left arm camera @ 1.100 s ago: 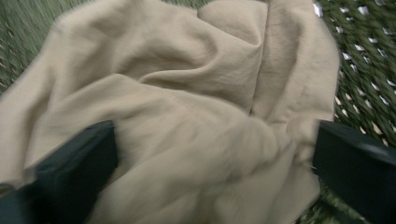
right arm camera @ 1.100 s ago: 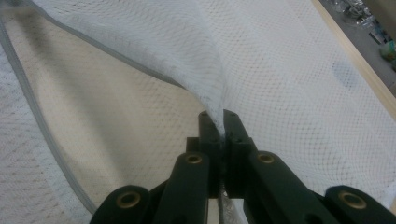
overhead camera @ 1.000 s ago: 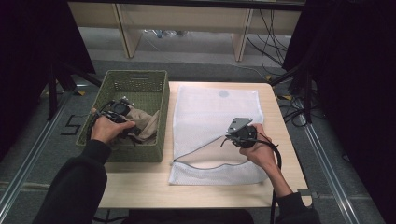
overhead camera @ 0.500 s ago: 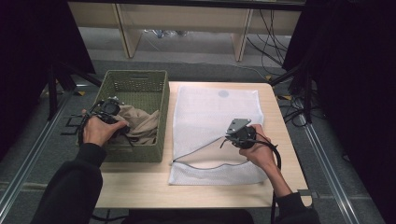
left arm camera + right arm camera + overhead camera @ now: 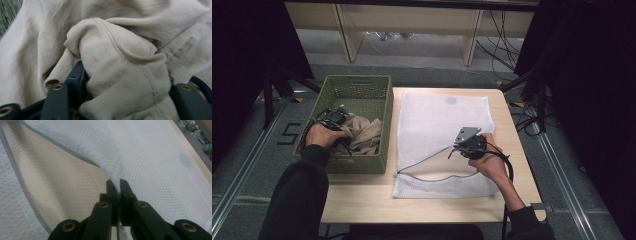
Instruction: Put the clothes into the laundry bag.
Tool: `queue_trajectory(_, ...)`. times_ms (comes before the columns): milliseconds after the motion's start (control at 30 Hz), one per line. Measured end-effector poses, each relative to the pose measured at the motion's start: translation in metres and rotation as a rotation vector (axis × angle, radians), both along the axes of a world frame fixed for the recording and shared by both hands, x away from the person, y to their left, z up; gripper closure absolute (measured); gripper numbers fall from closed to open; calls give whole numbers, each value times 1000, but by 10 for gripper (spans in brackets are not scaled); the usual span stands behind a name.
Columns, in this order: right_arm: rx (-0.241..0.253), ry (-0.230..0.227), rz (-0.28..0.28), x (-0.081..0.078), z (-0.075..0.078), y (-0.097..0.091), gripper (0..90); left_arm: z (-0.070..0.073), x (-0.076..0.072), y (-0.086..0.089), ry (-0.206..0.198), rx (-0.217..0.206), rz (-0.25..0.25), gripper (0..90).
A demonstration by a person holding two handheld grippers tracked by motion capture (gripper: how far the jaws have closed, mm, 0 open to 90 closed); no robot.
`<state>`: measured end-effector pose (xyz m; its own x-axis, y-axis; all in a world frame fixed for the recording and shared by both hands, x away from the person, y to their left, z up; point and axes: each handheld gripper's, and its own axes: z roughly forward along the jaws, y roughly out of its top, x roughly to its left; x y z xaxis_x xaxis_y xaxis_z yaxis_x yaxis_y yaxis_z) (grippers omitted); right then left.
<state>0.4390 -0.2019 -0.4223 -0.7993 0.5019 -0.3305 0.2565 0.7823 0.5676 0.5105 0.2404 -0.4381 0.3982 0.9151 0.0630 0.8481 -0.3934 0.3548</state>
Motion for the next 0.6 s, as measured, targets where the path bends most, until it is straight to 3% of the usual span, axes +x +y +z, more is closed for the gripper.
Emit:
queue_trajectory(33, 0, 0, 0, 0, 0, 0, 891, 1, 0, -3, -13, 22, -32, 443)
queue_trajectory(67, -3, -9, 12, 1, 0, 0, 891, 5, 1, -6, -13, 75, -96, 480)
queue_trajectory(100, -3, -8, 12, 1, 0, 0, 891, 7, 1, -10, -32, 84, -129, 491)
queue_trajectory(133, -2, -9, 14, 1, 0, -1, 891, 9, 0, -13, -75, 67, -138, 501)
queue_trajectory(167, -8, -14, 23, 2, 0, -1, 891, 14, 0, -18, -171, 38, -240, 506)
queue_trajectory(200, -4, -6, 10, 2, 0, 0, 891, 14, 0, -18, -171, 38, -240, 507)
queue_trajectory(300, -1, 4, 1, 1, -1, 0, 891, 12, 1, -22, -275, 38, -315, 500)
queue_trajectory(333, -7, -7, 18, 2, -1, -1, 891, 2, 4, -18, -280, -3, -297, 491)
queue_trajectory(367, -5, -5, 17, 2, -1, -1, 891, 2, 4, -18, -280, -3, -297, 469)
queue_trajectory(433, -4, -7, 14, 2, -1, -1, 891, -3, 7, -11, -244, -62, -262, 430)
queue_trajectory(467, -3, -5, 13, 2, -1, -1, 891, 0, 7, -9, -215, -48, -258, 388)
queue_trajectory(567, -4, -3, 7, 1, 0, -2, 891, 9, 4, -6, -211, -18, -219, 203)
queue_trajectory(600, -8, -17, 28, 3, -1, -3, 891, 11, 3, -5, -216, -9, -185, 203)
